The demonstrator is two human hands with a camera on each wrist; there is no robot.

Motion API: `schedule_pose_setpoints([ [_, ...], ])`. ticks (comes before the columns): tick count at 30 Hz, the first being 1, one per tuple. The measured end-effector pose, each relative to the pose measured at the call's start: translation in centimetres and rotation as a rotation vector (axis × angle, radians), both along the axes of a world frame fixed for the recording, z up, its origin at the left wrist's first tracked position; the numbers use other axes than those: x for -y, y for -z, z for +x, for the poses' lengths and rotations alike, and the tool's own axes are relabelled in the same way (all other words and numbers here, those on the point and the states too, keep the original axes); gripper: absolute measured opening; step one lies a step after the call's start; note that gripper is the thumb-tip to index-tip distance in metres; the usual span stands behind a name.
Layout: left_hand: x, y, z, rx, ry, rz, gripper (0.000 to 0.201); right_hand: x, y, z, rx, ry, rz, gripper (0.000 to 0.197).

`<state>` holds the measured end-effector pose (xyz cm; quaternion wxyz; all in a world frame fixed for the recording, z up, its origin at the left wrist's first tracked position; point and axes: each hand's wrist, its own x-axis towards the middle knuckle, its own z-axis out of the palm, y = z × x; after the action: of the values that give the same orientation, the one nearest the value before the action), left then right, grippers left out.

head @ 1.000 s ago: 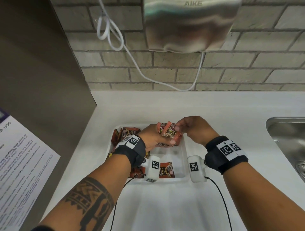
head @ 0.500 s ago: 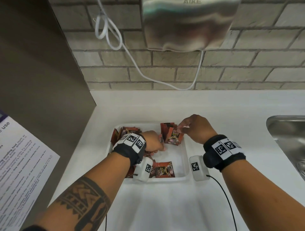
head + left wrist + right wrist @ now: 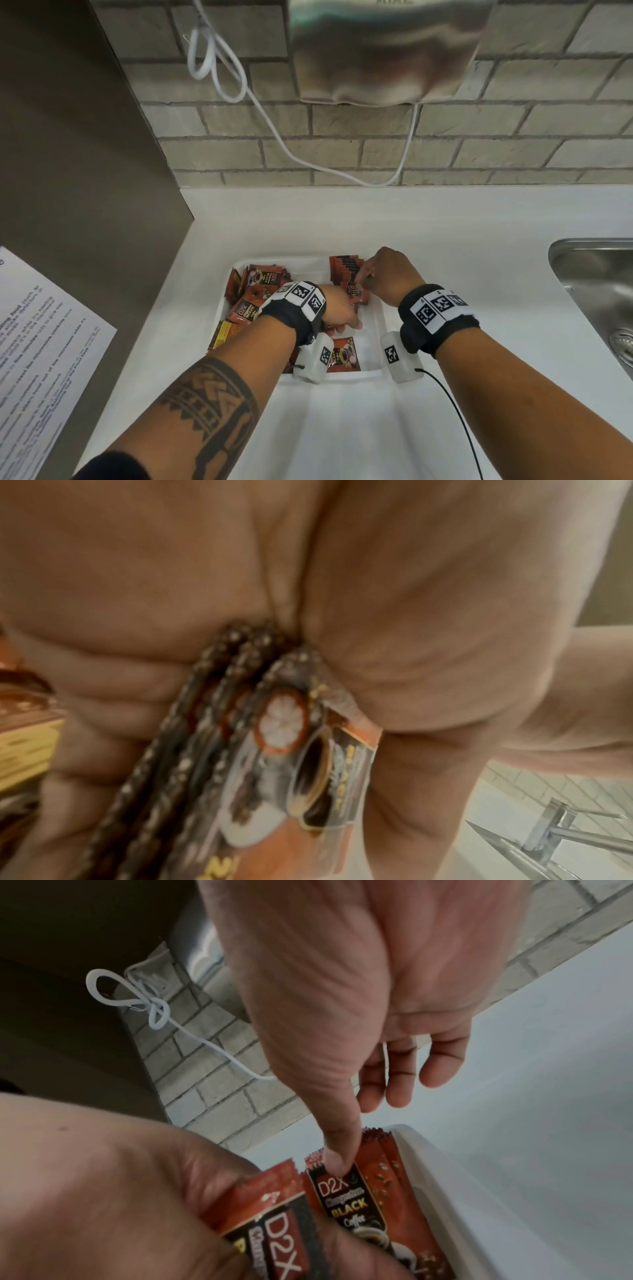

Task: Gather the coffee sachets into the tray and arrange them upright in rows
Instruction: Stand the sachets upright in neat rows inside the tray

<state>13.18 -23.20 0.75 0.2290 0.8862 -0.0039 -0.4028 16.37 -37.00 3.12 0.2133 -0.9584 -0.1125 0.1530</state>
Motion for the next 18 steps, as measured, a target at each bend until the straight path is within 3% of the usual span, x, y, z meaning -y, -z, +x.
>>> schedule_pose_setpoints([
  [18,0.04,-0.44,0.01,-0.031,0.002,-0.022,0.038,0.81,-0.15,0.13,-0.031,-0.008,0.126,0.018],
])
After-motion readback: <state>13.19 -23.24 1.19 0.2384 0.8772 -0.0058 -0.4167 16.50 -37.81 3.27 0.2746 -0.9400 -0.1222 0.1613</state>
